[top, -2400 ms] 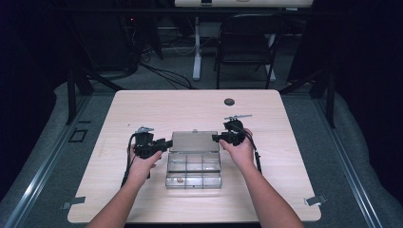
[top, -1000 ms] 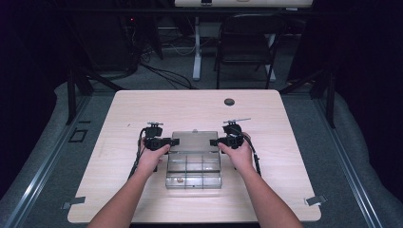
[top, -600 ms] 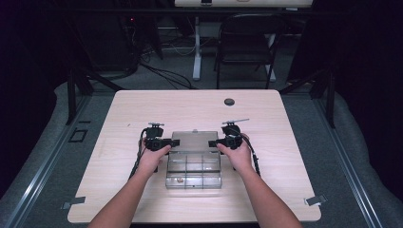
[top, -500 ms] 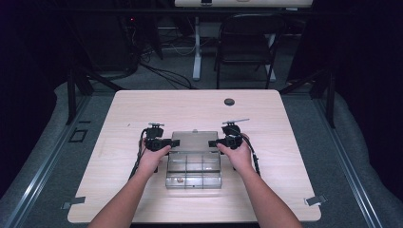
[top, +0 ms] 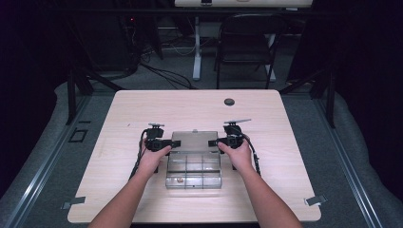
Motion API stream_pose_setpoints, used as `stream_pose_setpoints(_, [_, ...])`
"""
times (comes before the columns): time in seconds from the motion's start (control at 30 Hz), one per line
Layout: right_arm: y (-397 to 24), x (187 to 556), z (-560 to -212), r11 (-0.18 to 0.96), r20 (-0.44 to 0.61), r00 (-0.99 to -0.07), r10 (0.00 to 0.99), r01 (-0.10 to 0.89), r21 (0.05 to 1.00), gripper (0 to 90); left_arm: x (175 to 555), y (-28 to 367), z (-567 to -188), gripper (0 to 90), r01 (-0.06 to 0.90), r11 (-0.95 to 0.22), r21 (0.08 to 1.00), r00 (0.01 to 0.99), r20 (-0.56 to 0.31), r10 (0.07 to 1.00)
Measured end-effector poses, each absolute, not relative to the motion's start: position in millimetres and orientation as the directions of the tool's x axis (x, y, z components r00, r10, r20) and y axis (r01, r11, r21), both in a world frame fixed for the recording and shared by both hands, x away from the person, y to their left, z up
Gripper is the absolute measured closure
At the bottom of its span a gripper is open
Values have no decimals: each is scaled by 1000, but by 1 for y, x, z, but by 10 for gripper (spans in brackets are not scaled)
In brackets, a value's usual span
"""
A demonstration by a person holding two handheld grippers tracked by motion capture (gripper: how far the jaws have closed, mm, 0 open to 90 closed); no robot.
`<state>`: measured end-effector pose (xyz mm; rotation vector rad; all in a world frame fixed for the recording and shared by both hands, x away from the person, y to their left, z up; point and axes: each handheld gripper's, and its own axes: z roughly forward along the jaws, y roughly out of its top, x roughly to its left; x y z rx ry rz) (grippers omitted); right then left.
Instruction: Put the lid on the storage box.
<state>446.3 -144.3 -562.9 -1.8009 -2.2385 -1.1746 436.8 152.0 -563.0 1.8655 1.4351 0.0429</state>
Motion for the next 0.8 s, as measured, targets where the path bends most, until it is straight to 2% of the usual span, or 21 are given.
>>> stream_pose_setpoints(0.4, [-145, 448, -566, 13, 514, -301, 803, 872, 490, 423, 437, 152, -563, 454, 810, -70, 582, 366, -408, 837])
stream_pose_setpoints(0.8, [-144, 446, -567, 10, 506, -314, 803, 857, 515, 426, 438, 153, -564, 454, 816, -69, 575, 362, -414, 835])
